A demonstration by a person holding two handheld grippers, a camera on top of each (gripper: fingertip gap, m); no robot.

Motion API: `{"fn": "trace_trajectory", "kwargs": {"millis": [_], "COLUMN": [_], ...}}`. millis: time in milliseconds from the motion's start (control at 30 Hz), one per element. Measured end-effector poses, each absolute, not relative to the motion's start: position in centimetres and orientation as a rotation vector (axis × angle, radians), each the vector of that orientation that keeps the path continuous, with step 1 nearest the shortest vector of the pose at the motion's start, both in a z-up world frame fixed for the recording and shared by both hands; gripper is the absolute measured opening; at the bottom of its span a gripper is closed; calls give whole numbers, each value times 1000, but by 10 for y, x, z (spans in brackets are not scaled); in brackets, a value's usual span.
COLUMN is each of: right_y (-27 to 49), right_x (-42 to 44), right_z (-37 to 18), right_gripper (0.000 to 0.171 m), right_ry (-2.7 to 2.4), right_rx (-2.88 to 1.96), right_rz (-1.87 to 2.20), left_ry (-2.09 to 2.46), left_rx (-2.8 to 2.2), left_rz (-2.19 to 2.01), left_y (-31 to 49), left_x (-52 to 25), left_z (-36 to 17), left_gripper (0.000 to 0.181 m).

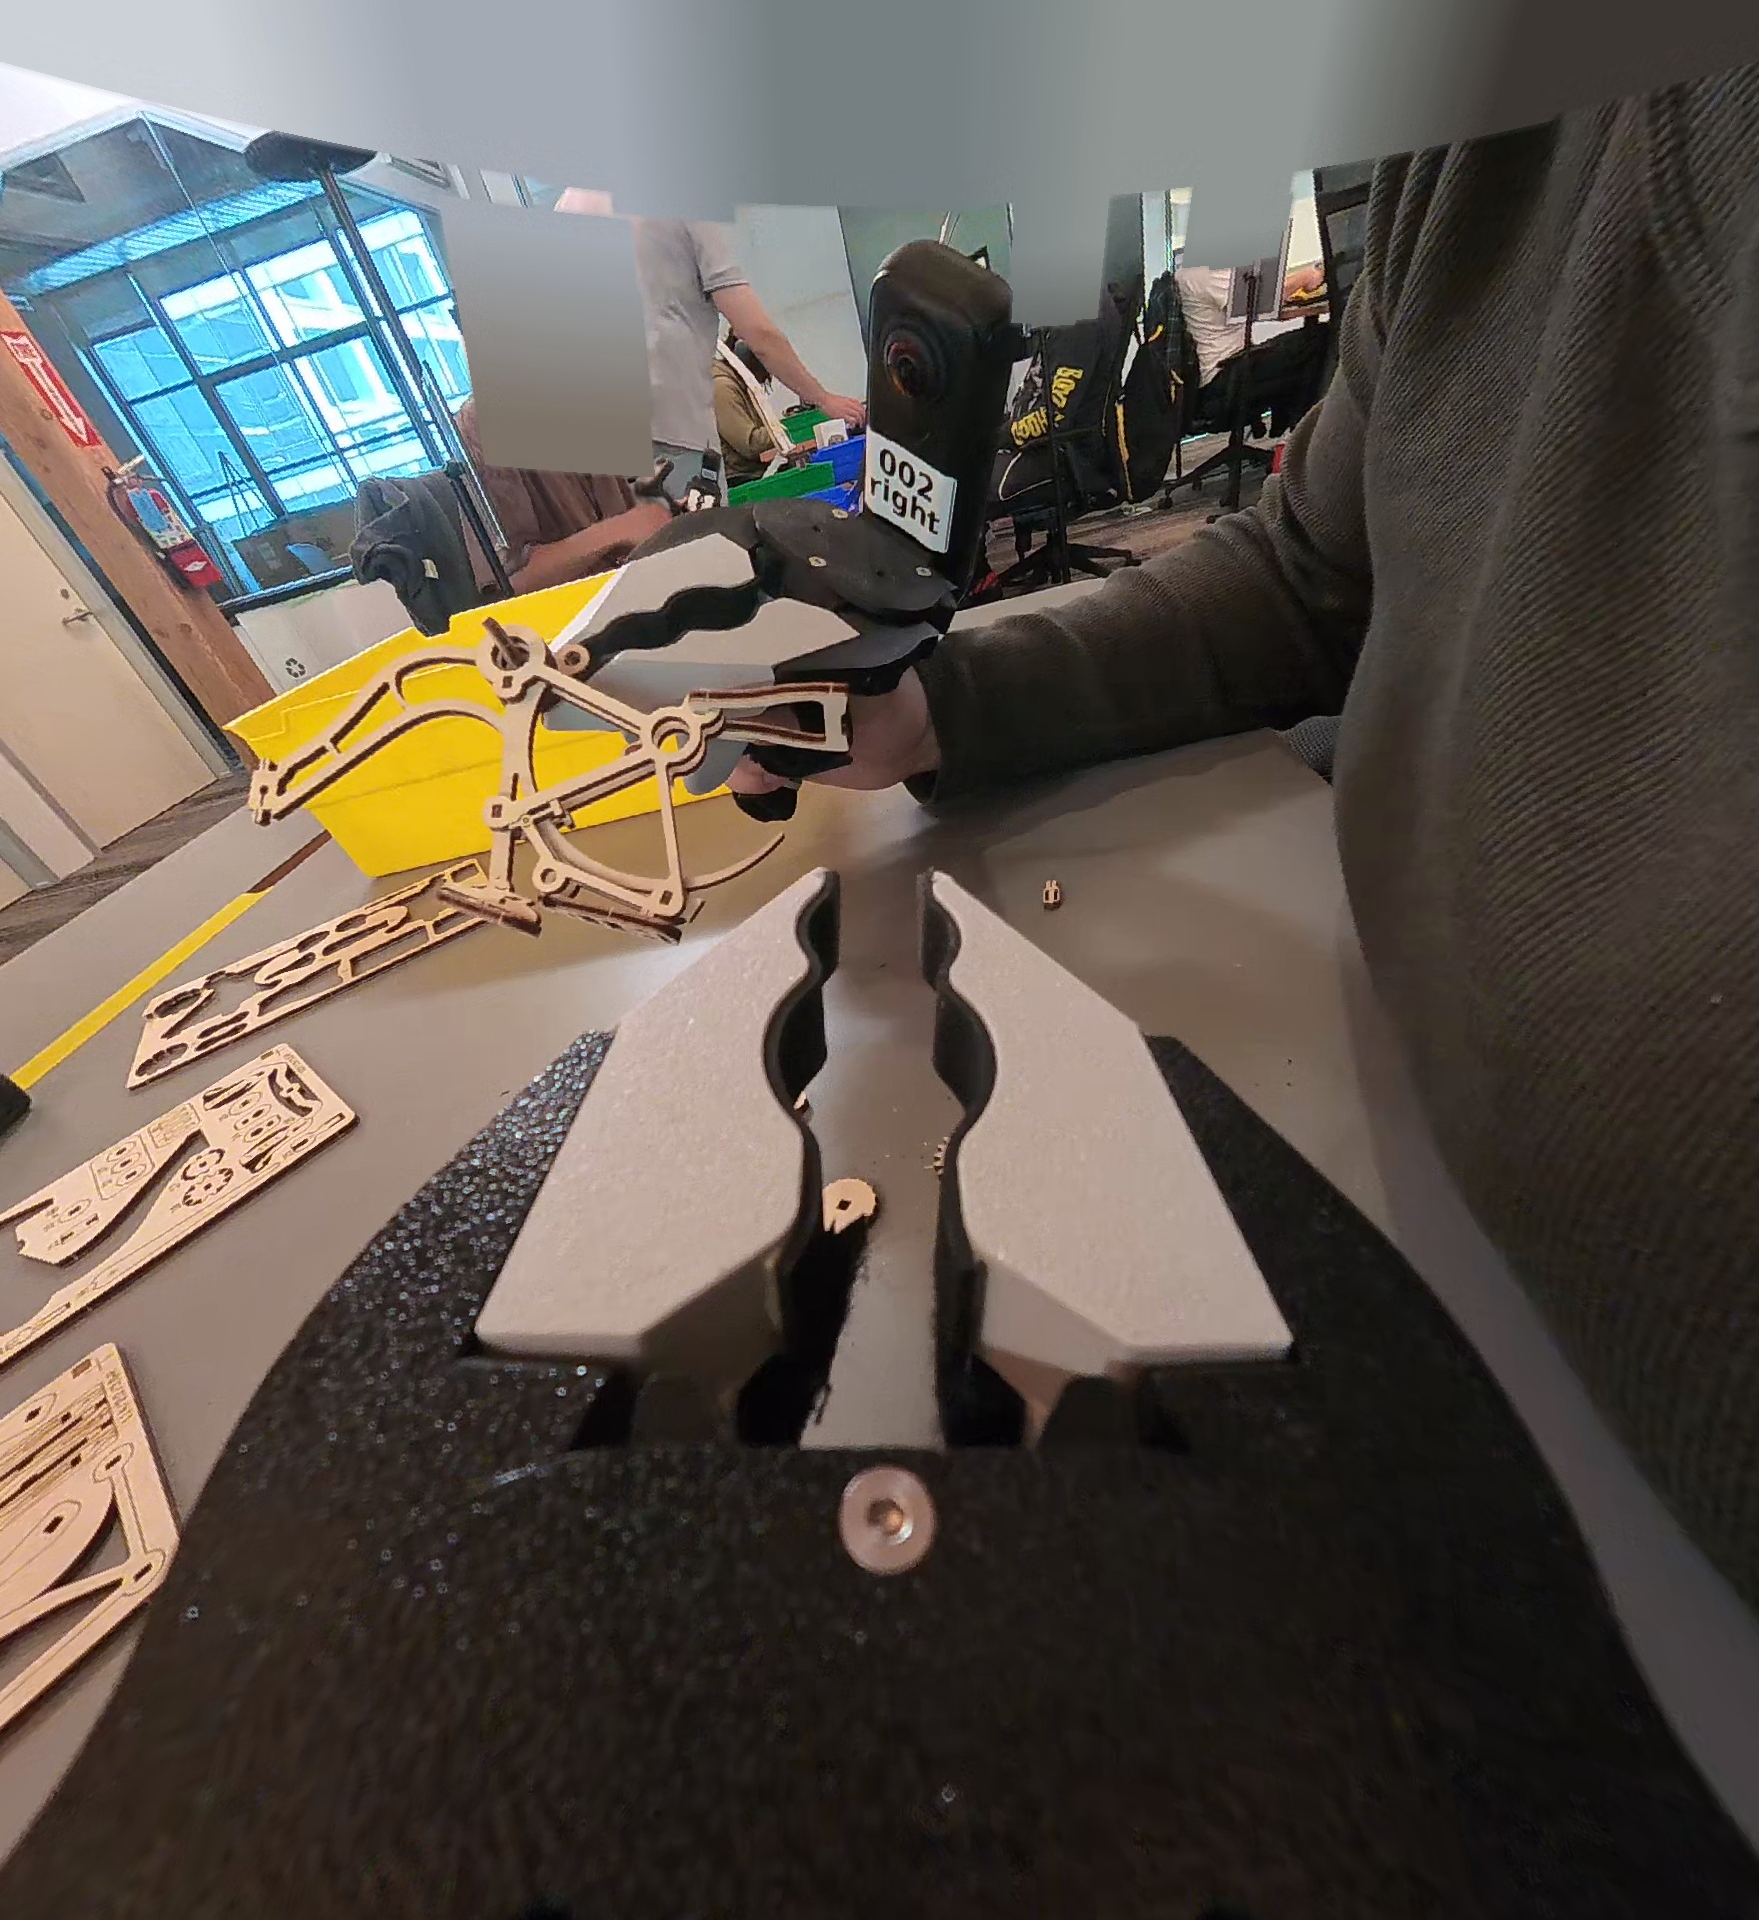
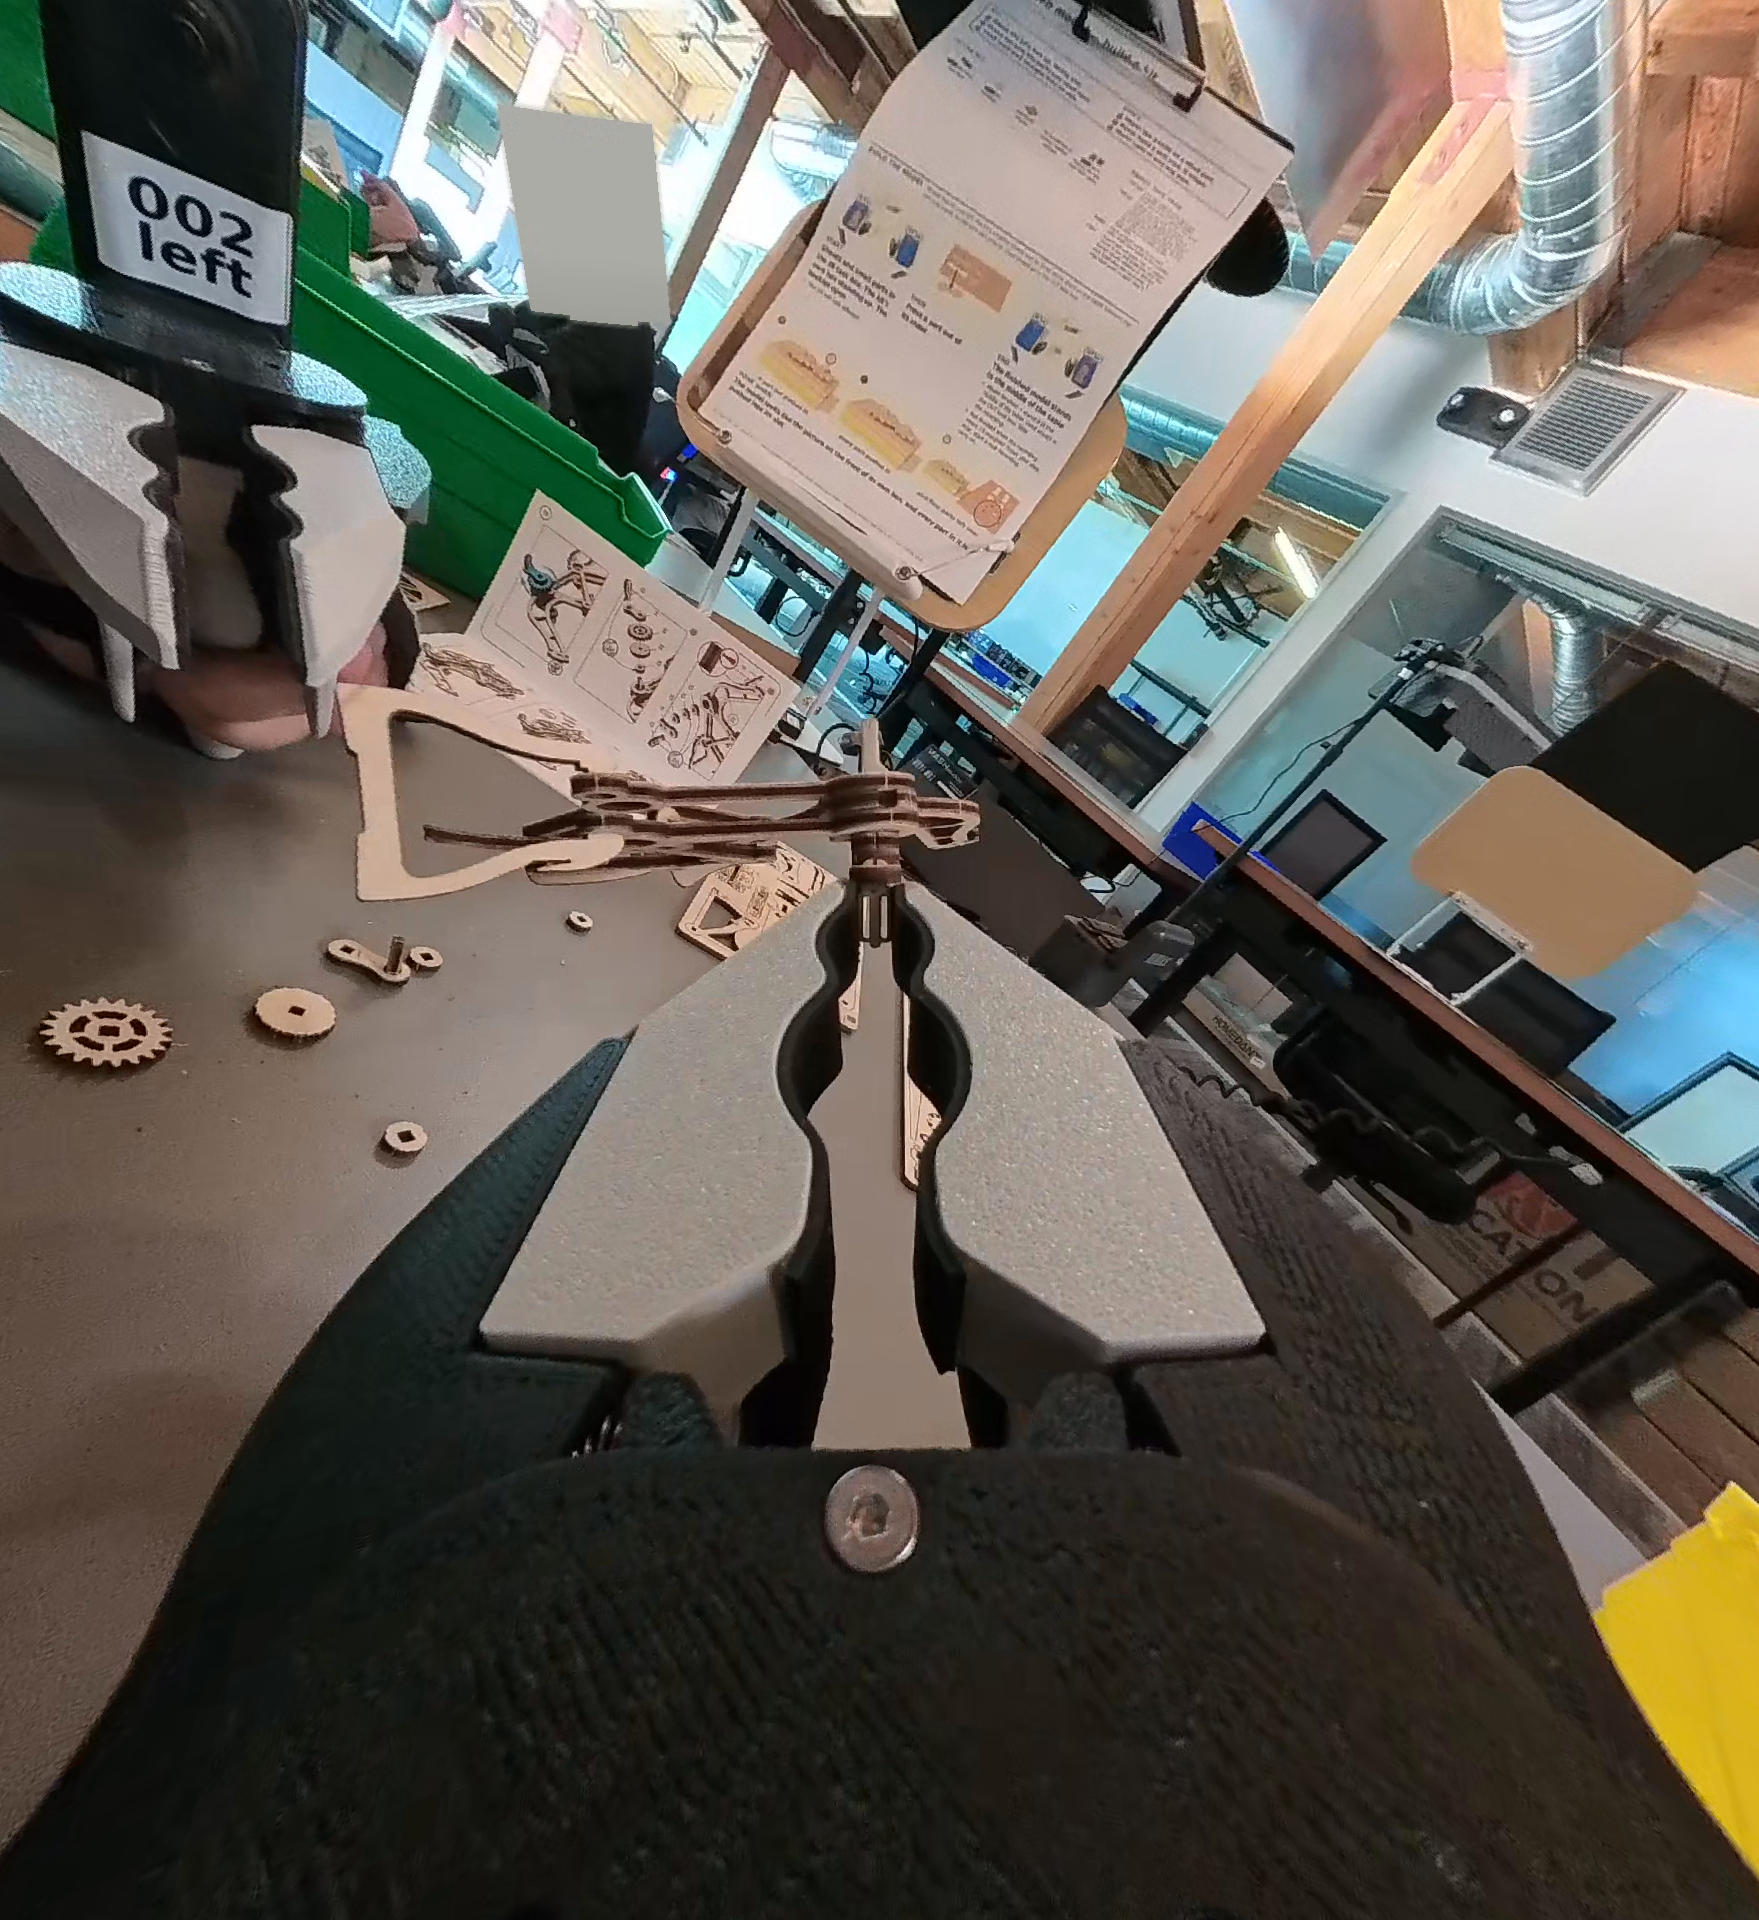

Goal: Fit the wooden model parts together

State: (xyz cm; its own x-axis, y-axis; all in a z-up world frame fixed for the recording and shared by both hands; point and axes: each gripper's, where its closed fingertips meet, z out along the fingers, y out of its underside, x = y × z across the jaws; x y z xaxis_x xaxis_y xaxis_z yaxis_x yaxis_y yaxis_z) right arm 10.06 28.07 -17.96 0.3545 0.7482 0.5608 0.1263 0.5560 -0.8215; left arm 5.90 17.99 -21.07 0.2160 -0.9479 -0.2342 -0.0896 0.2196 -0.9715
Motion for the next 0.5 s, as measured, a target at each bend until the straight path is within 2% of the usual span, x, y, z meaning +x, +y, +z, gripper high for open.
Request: {"fn": "trace_trajectory", "kwargs": {"millis": [500], "right_y": [281], "right_x": [100], "right_z": [-181], "right_gripper": [3], "right_ry": [-1171], "right_rx": [-929], "right_rz": [477], "left_ry": [1187], "left_rx": [-1183], "left_rz": [-845], "left_y": [180], "left_x": [59], "left_z": [-210], "left_gripper": [12]}}
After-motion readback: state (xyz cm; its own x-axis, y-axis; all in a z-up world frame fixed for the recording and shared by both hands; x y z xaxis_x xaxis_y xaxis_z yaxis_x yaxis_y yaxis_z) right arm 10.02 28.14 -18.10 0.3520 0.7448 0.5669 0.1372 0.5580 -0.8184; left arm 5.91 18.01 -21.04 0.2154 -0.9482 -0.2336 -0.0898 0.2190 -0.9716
